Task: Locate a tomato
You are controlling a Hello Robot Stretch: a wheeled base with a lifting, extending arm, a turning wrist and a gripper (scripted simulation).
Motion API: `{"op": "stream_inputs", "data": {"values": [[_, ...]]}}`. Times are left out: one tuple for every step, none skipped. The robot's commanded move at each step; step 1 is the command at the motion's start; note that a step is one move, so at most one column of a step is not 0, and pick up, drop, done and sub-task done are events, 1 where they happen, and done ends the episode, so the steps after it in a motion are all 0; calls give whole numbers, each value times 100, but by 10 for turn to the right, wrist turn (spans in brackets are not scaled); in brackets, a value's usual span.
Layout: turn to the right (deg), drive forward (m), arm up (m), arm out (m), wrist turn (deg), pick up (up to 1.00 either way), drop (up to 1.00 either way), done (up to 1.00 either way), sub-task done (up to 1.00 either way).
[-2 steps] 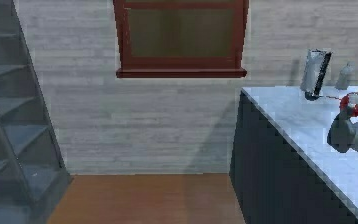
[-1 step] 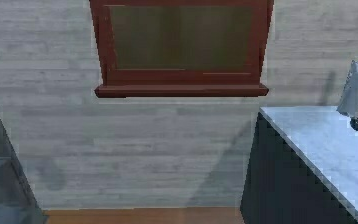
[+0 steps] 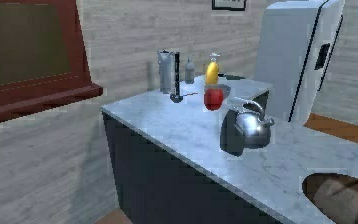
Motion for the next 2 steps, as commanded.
{"op": "stream_inputs", "data": {"values": [[90, 0, 0, 0, 0, 0, 0, 0, 0], [0, 0, 0, 0, 0, 0, 0, 100, 0]]}}
